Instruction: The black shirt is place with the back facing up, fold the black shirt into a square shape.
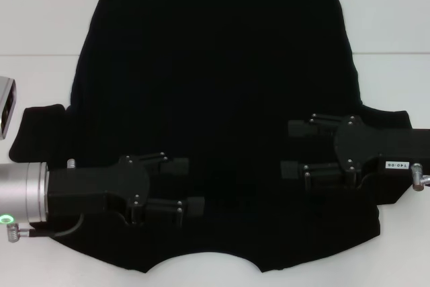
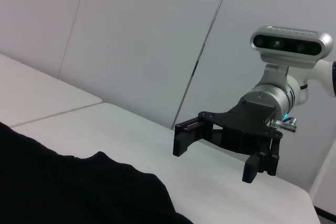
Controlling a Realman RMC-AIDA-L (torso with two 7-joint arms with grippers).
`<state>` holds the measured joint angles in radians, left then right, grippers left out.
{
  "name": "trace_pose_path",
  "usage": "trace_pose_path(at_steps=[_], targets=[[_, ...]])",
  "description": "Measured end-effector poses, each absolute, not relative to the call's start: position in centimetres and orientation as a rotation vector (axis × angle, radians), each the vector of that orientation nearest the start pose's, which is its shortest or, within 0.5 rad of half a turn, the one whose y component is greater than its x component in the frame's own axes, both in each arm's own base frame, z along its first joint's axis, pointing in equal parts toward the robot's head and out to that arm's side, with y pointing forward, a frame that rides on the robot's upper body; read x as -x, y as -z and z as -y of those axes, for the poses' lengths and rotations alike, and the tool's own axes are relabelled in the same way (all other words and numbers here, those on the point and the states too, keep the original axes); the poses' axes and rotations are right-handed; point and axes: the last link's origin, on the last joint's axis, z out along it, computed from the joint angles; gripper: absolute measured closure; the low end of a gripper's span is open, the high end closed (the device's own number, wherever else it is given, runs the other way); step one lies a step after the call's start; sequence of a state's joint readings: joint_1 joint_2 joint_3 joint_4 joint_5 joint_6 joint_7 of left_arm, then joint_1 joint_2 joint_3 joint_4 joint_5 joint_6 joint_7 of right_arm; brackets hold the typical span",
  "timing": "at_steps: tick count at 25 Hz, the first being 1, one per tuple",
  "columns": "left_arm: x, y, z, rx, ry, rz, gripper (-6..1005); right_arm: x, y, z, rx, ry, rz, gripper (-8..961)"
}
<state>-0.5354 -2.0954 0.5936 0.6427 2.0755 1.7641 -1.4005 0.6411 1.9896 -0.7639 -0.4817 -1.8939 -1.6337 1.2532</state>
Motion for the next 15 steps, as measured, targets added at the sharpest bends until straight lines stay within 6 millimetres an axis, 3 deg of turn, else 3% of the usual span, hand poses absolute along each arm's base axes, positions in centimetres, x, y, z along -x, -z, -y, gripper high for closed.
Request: trace_pose_path(at_steps=[12, 15], targets=[[25.2, 0.1, -30.5, 2.839, 0.862, 0.673, 88, -23.4, -0.4, -34.4, 2.85, -0.818, -0.405, 63], [25.9, -0.5, -31.8, 2.729, 0.853, 0.799, 90, -23.4, -0.4, -34.6, 2.841, -0.817, -0.407, 62]])
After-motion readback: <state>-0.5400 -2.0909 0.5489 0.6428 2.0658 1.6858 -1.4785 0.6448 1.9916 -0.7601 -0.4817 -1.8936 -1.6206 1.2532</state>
